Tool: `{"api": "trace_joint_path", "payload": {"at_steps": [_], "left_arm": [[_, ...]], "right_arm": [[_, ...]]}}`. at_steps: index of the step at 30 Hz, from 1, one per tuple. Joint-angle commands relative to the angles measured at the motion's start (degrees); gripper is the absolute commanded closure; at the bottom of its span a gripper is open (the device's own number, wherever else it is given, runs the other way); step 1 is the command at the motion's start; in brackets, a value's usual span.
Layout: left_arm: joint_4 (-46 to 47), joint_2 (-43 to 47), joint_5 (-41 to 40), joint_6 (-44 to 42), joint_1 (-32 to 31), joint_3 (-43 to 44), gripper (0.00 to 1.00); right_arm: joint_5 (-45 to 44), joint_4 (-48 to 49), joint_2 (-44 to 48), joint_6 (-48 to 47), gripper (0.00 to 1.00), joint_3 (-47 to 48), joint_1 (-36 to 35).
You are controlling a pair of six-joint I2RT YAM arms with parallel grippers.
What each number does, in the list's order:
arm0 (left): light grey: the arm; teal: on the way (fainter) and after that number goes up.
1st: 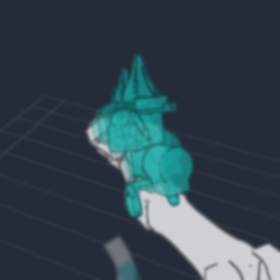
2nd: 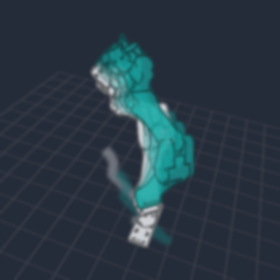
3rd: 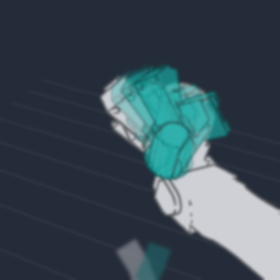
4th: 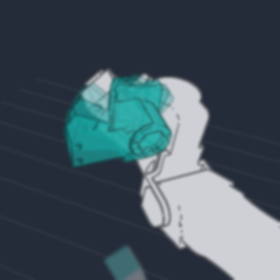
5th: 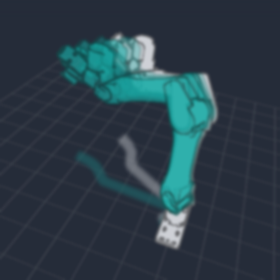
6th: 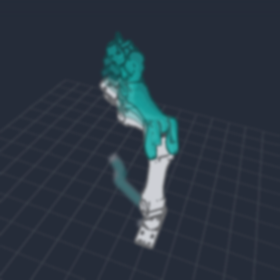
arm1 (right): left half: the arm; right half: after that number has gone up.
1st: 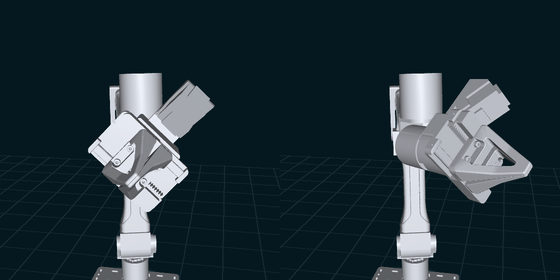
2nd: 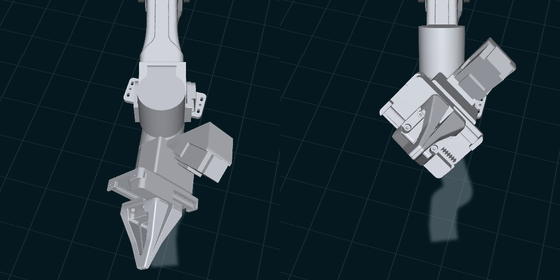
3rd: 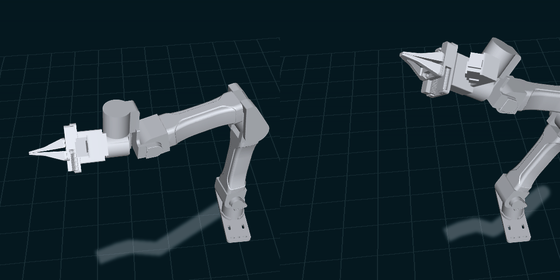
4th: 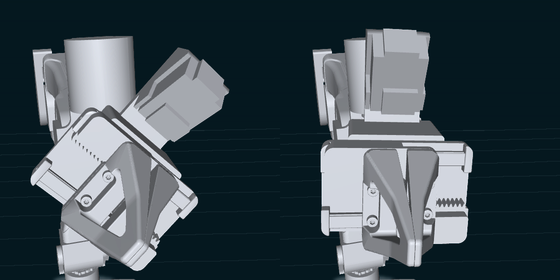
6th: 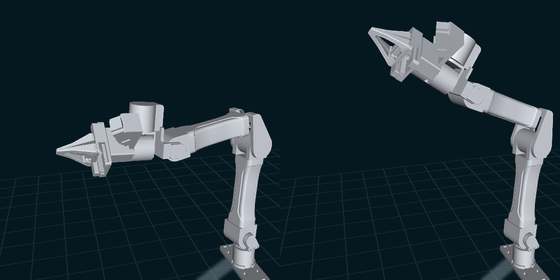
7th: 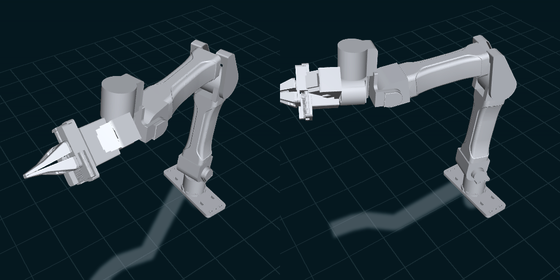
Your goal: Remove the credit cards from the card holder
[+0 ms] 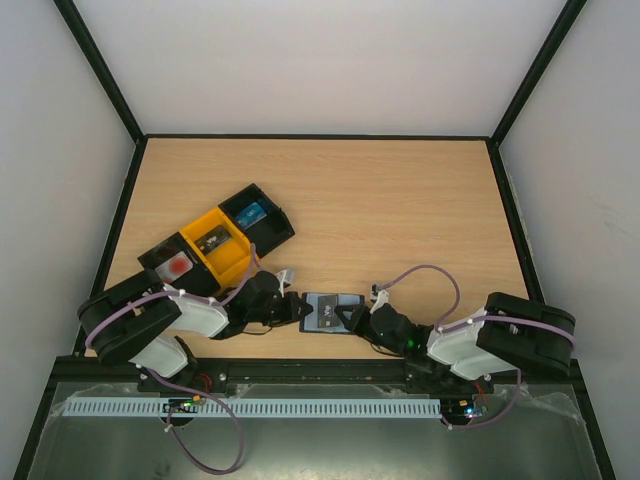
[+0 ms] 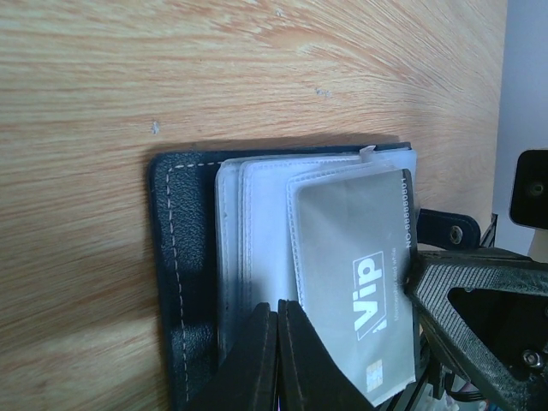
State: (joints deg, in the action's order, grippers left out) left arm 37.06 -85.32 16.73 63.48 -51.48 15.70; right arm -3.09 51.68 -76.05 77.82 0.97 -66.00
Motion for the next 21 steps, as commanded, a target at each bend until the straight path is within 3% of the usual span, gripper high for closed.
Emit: {"api": "trace_joint_path", "payload": {"at_steps": [1,7,11,21], "left_arm": [[-6.1,-2.1,-1.6,-0.4,-0.1,-2.3,0.97],[-5.9,-2.1,-1.4,-0.3,-0.1,-2.4,0.97],[-6.1,-2.0,-1.5,-0.3,-0.1,-2.4,0.97],[-5.9,-1.7,-1.6,-0.2,-0.1,-2.7,0.97]], "right_arm": [[-2.5,0.6,0.9,0.4,0.98,-2.4,0.3],[-1.8,2.1,-0.1,0.9,0.95,-2.2,0.3],[-2.6,2.1,0.1,1.5,0.98,-3.0,0.3],[-4.6,-1.9,5.4,1.7,0.98,-4.0,0.3]]}}
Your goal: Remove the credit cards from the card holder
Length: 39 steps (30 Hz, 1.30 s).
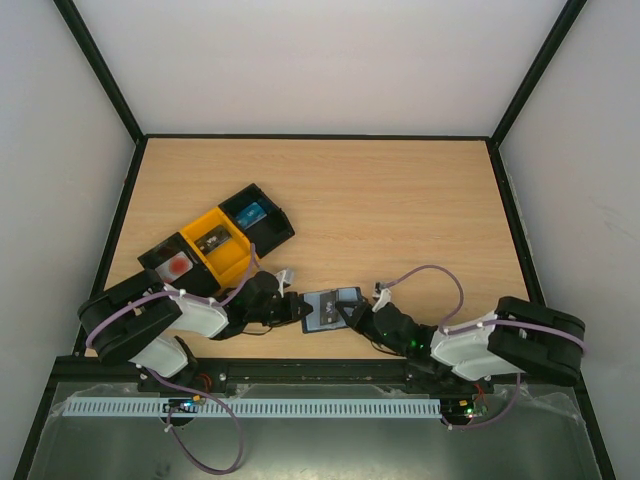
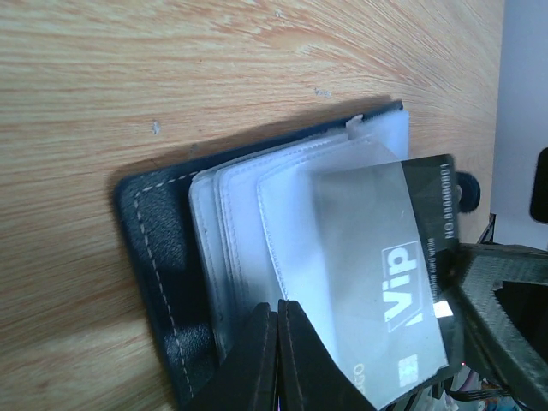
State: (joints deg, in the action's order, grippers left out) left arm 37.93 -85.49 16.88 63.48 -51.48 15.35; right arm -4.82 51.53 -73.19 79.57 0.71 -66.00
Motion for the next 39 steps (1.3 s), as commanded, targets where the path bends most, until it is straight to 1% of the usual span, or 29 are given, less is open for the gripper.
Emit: {"api": "trace_joint_path", "payload": {"at_steps": [1,5,9,16,20,22,25,26,27,30,32,35,39], "left_arm": [[-6.7,-1.6,-1.7,-0.2,-0.1,-2.4,0.97],[-6.6,-1.5,-1.7,-0.2,-0.2,-2.4,0.97],[-6.8,-1.0,-1.5,-0.1,-0.2,-2.2,0.97],[-8.8,0.5,-1.8,-0.4,-0.1,-0.8,0.97],[-10.5,1.6,-1.5,-0.9,-0.2,0.4,0.94],[-12.4,3.5,-1.3,-1.2,-0.1,1.7,0.88],[-16.5,7.2,-1.9,-1.9,-0.2,4.5,0.8],[-17.9,8.5,-2.1,-2.1,-0.2,5.5,0.75],[-19.3,9.6,-2.3,-2.2,-0.1,6.5,0.65],[-21.1,13.1,-1.7,-1.9,-0.1,8.5,0.49],[-19.1,15.2,-0.7,-0.6,-0.2,8.4,0.41],[-12.9,17.6,1.9,1.9,-0.3,7.0,0.33],[-4.6,19.1,4.9,5.0,-0.4,4.6,0.27]], "right_arm": [[-3.2,-2.6,3.3,0.0,0.98,-3.8,0.3],[-4.8,-5.7,6.0,-0.6,0.98,-3.7,0.3],[-7.4,-13.1,11.1,-1.2,0.98,-3.2,0.3],[-12.7,-30.2,26.8,-2.5,0.98,-2.8,0.3],[-13.3,-35.0,36.5,-2.4,0.98,-4.0,0.3],[-13.1,-36.9,40.7,-2.0,0.98,-4.3,0.3],[-12.9,-39.8,46.4,-1.2,0.98,-4.3,0.3],[-12.8,-40.4,47.5,-1.0,0.98,-4.3,0.3],[-13.0,-40.8,49.2,-0.7,0.98,-4.3,0.2],[-12.4,-40.9,51.4,0.1,0.98,-4.1,0.3],[-11.3,-39.2,51.4,0.7,0.98,-4.0,0.3],[-9.7,-34.9,49.9,1.9,0.98,-4.0,0.2],[-8.1,-27.4,45.9,2.3,0.98,-3.3,0.2]]}}
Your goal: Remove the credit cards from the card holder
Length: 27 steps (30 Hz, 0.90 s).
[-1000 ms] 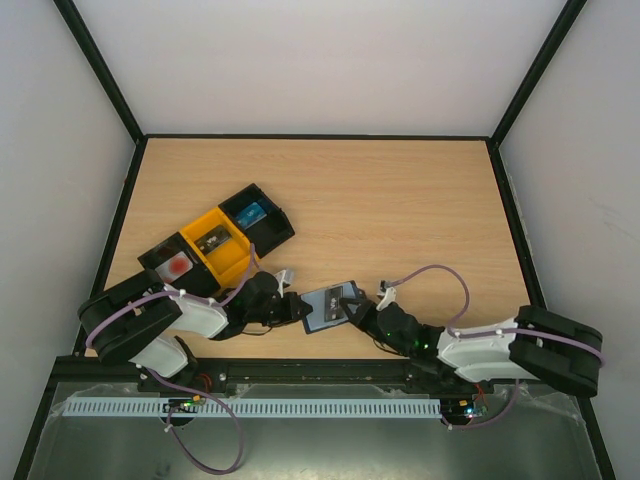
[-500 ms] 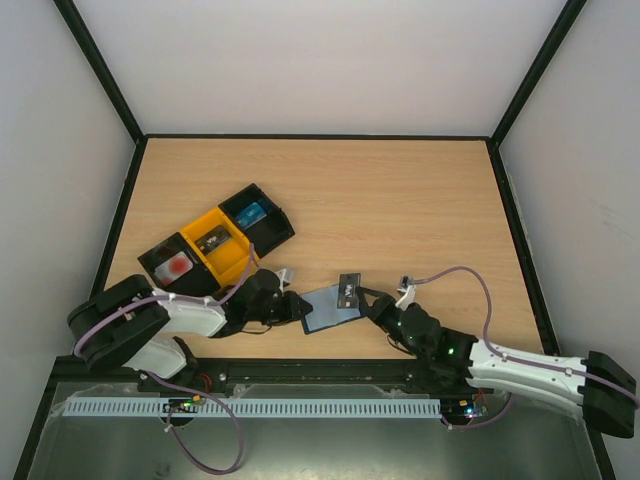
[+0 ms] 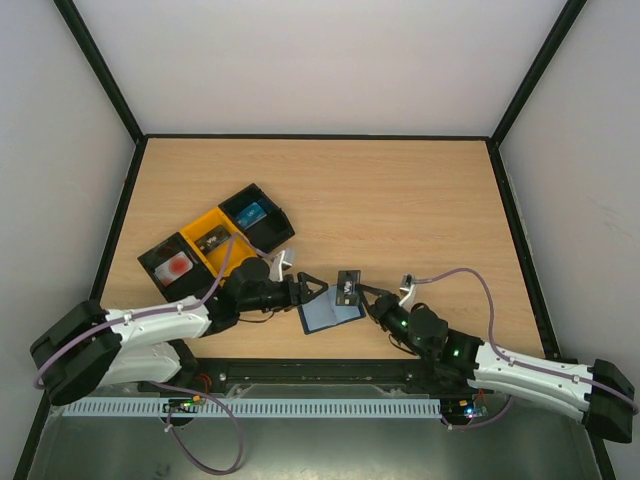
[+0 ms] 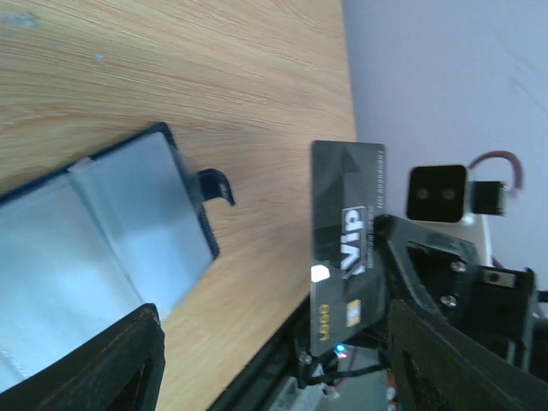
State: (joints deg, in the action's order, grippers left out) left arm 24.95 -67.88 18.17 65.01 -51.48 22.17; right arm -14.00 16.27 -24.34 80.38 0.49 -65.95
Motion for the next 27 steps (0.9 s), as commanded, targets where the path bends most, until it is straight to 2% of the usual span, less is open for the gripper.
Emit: {"api": "trace_joint_path", "payload": {"at_steps": [1,5,14,20,22,27], "left_arm": [[9.9,1.5,4.0,4.1,-0.4,-2.8,0.27],[15.7,1.2,5.4,6.4,-0.5,-4.9,0.27],[26.0,-1.0,7.3,10.3,-0.9,-6.6,0.53],[31.3,-4.4,8.4,12.3,-1.2,-7.1,0.57],[32.3,-5.2,8.6,12.6,-1.2,-7.1,0.64],[33.9,-4.7,8.0,13.1,-1.3,-8.2,0.91]], "right_arm": [[1.5,9.5,-3.9,1.5,0.98,-2.9,0.2],[3.0,15.1,-8.1,1.4,0.98,-1.8,0.2],[6.3,22.3,-13.4,2.1,0.98,-0.6,0.2],[7.2,23.4,-13.7,2.4,0.98,-0.8,0.2],[7.4,23.5,-13.7,2.4,0.98,-0.8,0.2],[8.6,22.8,-14.2,1.3,0.98,-0.8,0.1]]}}
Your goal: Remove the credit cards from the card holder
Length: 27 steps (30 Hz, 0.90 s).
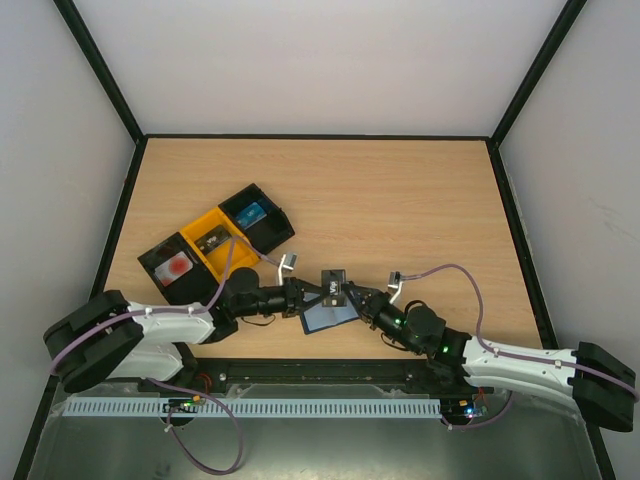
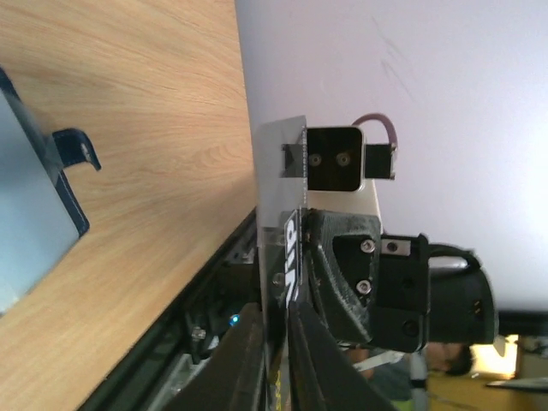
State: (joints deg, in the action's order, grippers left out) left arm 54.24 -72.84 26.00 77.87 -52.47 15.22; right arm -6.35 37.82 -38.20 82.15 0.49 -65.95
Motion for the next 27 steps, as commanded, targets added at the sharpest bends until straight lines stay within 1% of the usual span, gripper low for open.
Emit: {"api": "trace_joint_path", "payload": {"at_steps": [1,2,3,6,9,13,17,19,22,27], "left_arm": [[4.6,0.4,0.0,0.1,-0.3,-1.5,0.94],[4.6,0.6,0.0,-0.1,-0.2,-1.8,0.97],[4.4,0.8,-0.1,-0.2,-0.2,-2.0,0.97],[4.4,1.5,0.9,-0.9,-0.1,-2.7,0.97],[1.8,3.1,3.3,-3.7,0.0,-2.3,0.97],[-9.6,6.8,7.0,-11.5,0.1,-0.2,0.97],[-20.2,10.1,10.7,-17.6,0.1,1.9,0.97],[-24.1,11.8,12.4,-19.7,0.0,2.5,0.97],[-27.3,14.5,14.1,-21.5,0.0,2.4,0.97],[-31.0,16.4,17.4,-24.3,0.0,3.7,0.97]], "right_arm": [[1.3,0.3,-0.4,-1.0,0.97,-0.9,0.1],[1.8,-0.4,-0.3,-1.7,0.95,-1.0,0.2],[2.4,-1.1,0.0,-2.5,0.92,-1.1,0.2],[4.5,-4.2,1.9,-5.9,0.77,-1.0,0.2],[5.0,-11.4,5.7,-10.0,0.69,0.5,0.2],[5.5,-21.2,11.8,-16.3,0.63,3.9,0.2],[5.3,-33.3,15.8,-24.5,0.58,10.1,0.3],[5.1,-38.9,16.1,-28.2,0.55,13.6,0.2],[6.6,-45.2,15.5,-32.6,0.52,18.2,0.3],[13.3,-49.6,10.7,-37.3,0.52,23.3,0.2]]}}
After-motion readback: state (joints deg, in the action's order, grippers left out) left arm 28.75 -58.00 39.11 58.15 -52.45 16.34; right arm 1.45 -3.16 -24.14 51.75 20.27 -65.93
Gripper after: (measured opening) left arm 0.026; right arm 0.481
